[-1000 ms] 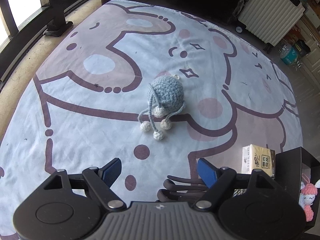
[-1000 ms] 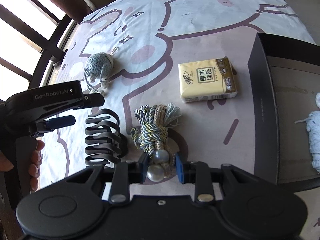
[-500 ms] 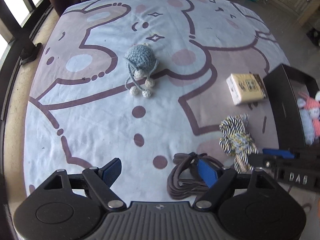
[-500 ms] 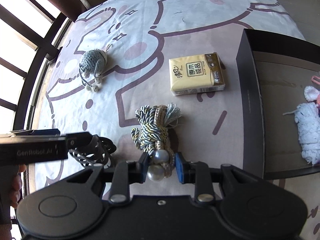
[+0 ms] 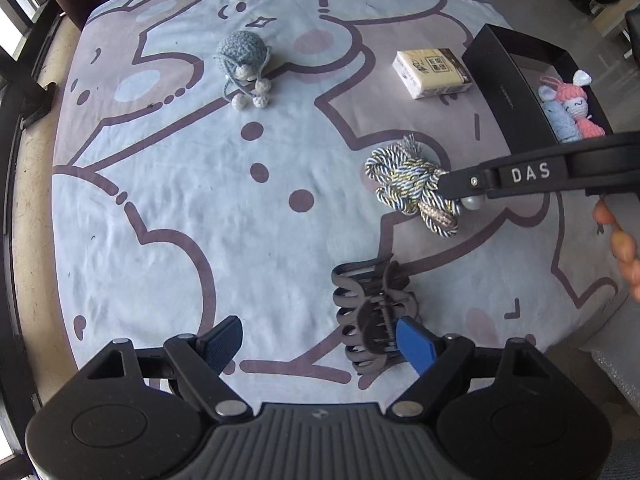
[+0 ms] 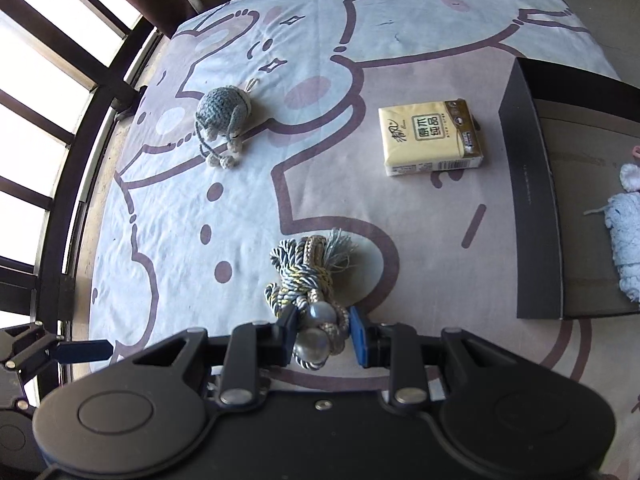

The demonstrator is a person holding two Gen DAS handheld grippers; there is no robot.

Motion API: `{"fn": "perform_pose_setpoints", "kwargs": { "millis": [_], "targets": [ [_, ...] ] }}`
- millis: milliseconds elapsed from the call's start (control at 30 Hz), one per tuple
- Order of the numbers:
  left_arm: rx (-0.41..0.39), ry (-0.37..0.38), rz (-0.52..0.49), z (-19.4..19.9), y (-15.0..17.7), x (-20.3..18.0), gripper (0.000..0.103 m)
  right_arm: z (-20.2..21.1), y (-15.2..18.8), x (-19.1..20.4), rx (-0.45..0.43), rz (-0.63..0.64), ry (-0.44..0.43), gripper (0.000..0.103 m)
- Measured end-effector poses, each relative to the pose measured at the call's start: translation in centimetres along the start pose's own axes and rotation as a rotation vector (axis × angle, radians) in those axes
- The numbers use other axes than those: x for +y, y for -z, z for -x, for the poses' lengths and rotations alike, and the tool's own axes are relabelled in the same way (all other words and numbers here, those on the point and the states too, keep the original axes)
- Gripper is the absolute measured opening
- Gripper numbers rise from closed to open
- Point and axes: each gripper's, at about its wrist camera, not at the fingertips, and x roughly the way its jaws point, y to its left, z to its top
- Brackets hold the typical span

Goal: Organize objects
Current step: 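Close the right gripper on the rope tassel while the left gripper grasps the black claw clip, then lift the rope tassel with the right tool while the left tool lifts the claw clip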

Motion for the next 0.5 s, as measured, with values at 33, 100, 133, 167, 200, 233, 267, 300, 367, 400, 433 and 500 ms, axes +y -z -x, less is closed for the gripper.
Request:
{"fn": "perform_pose_setpoints", "kwargs": {
  "millis": [33,100,133,167,200,233,267,300,367,400,433,500],
  "targets": [
    [-0.008,-0.001,0.014,0.3,-0.1,0.0,0.085,0.0,0.0,0.2,0.001,0.008,0.003,0.029],
    [-0.028,0.011,0.048,0.9,-0.4,-0.2,0.084,0.2,0.1,0.3,0.0,0.019,0.01,0.029],
    [-0.031,0.027,0.065,1.1,-0.6,-0.4,0.084,0.4,0.1,0.3,-0.001,0.021,0.014,0.029],
    [-0.032,0.044,0.084,1.1,-0.7,-0.7,0.084,0.5,0.2,0.1,-0.002,0.021,0.017,0.029],
    [-0.022,0.059,0.095,0.8,-0.8,-1.1,0.083,0.6,0.3,0.0,0.0,0.022,0.02,0.029],
    [-0.003,0.066,0.098,0.5,-0.8,-1.6,0.083,0.6,0.3,-0.2,0.005,0.024,0.026,0.029],
    [0.01,0.067,0.1,0.1,-0.7,-2.0,0.083,0.6,0.4,-0.4,0.014,0.024,0.031,0.029],
    [0.027,0.065,0.098,-0.4,-0.6,-2.4,0.08,0.5,0.5,-0.6,0.025,0.024,0.034,0.029],
    [0.055,0.055,0.093,-1.1,-0.5,-2.9,0.076,0.4,0.7,-0.7,0.044,0.027,0.036,0.029],
    [0.068,0.052,0.093,-1.4,-0.5,-3.1,0.073,0.3,0.8,-0.8,0.055,0.027,0.033,0.029],
    [0.083,0.048,0.087,-1.8,-0.4,-3.2,0.071,0.1,0.9,-0.8,0.071,0.027,0.027,0.029],
    [0.101,0.025,0.059,-2.3,-0.3,-3.6,0.066,-0.1,1.1,-0.6,0.091,0.037,0.025,0.029]
  ]
}}
